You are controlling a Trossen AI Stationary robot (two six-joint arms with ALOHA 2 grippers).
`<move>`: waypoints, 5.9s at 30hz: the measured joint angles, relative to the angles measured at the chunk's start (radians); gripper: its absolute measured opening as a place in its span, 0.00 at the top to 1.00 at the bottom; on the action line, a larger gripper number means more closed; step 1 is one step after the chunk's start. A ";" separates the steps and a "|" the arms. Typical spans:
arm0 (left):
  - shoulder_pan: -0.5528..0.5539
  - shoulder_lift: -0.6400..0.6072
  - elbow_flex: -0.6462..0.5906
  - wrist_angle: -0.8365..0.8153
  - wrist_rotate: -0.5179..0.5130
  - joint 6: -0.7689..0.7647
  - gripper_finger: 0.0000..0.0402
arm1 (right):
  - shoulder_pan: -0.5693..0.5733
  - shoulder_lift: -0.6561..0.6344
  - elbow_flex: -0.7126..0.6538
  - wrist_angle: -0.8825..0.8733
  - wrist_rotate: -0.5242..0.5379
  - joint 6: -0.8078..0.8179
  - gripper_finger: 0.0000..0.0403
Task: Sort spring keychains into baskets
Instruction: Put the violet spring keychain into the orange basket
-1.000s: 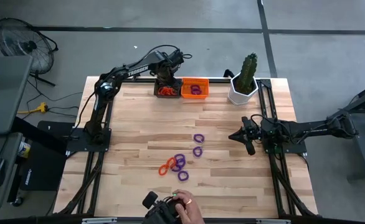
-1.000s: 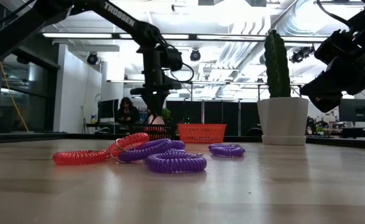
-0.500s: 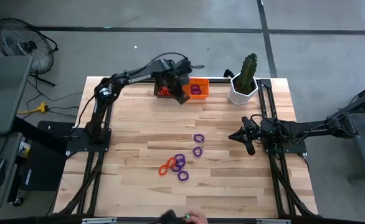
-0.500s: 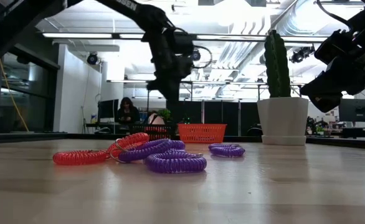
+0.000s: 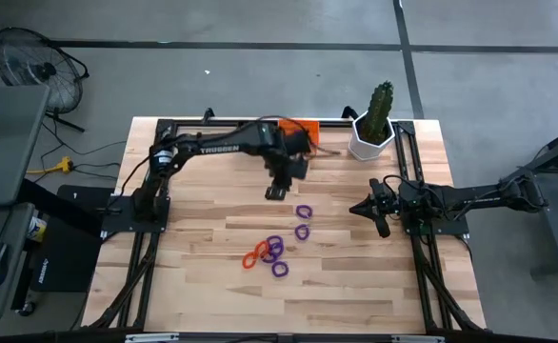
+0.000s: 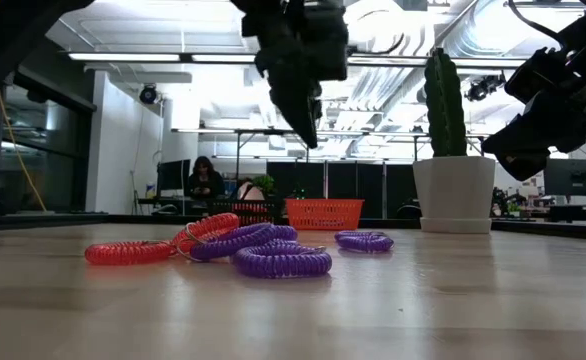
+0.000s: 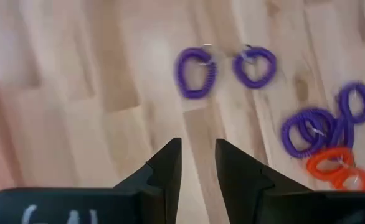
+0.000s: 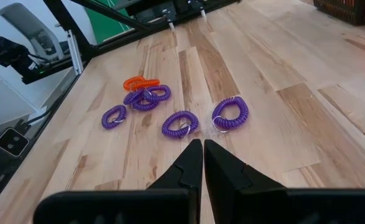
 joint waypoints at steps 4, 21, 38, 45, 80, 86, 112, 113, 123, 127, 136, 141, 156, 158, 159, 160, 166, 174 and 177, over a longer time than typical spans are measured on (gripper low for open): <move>-0.049 0.026 0.001 0.028 -0.069 0.039 0.76 | 0.000 0.000 0.000 0.000 0.000 0.000 0.97; -0.116 0.117 0.000 0.146 -0.096 0.053 0.62 | 0.000 0.000 0.000 0.000 0.000 0.000 0.97; -0.169 0.203 -0.003 0.180 -0.201 0.243 0.55 | 0.000 0.000 0.000 0.000 0.000 0.000 0.97; -0.168 0.226 -0.004 0.203 -0.212 0.257 0.55 | 0.000 0.000 0.000 0.000 0.000 0.000 0.97; -0.171 0.272 0.000 0.215 -0.176 0.202 0.84 | 0.000 0.000 0.000 0.000 0.000 0.000 0.97; -0.170 0.272 0.000 0.220 -0.165 0.148 0.94 | 0.000 0.000 0.000 0.000 0.000 0.000 0.97; -0.003 0.106 0.037 0.194 -0.277 -0.285 0.97 | 0.000 0.000 0.000 0.000 0.000 0.000 0.97; 0.010 0.107 0.057 0.179 -0.274 -0.299 0.97 | 0.000 0.000 0.000 0.000 0.000 0.000 0.97; 0.152 0.105 0.221 0.158 -0.249 -0.496 0.97 | 0.000 0.000 0.000 0.000 0.000 0.000 0.97; 0.213 0.105 0.241 0.181 -0.243 -0.594 0.97 | 0.000 0.000 0.000 0.000 0.000 0.000 0.97; 0.292 0.141 0.246 0.291 -0.115 -0.770 0.97 | 0.000 0.000 0.000 0.000 0.000 0.000 0.97; 0.304 0.178 0.243 0.289 -0.114 -0.826 0.97 | 0.000 0.000 0.000 0.000 0.000 0.000 0.97; 0.303 0.225 0.242 0.288 -0.133 -0.905 0.75 | 0.000 0.000 0.000 0.000 0.000 0.000 0.97; 0.303 0.226 0.241 0.287 -0.137 -0.902 0.71 | 0.000 0.000 0.000 0.000 0.000 0.000 0.97; 0.303 0.227 0.241 0.287 -0.137 -0.902 0.69 | 0.000 0.000 0.000 0.000 0.000 0.000 0.97; 0.303 0.227 0.241 0.289 -0.137 -0.902 0.68 | 0.000 0.000 0.000 0.000 0.000 0.000 0.97; 0.297 0.227 0.241 0.299 -0.129 -0.894 0.65 | 0.000 0.000 0.000 0.000 0.000 0.000 0.97; 0.261 0.222 0.241 0.286 -0.028 -0.810 0.65 | 0.000 0.000 0.000 0.000 0.000 0.000 0.97; 0.237 0.199 0.241 0.247 -0.023 -0.766 0.66 | 0.000 0.000 0.000 0.000 0.000 0.000 0.97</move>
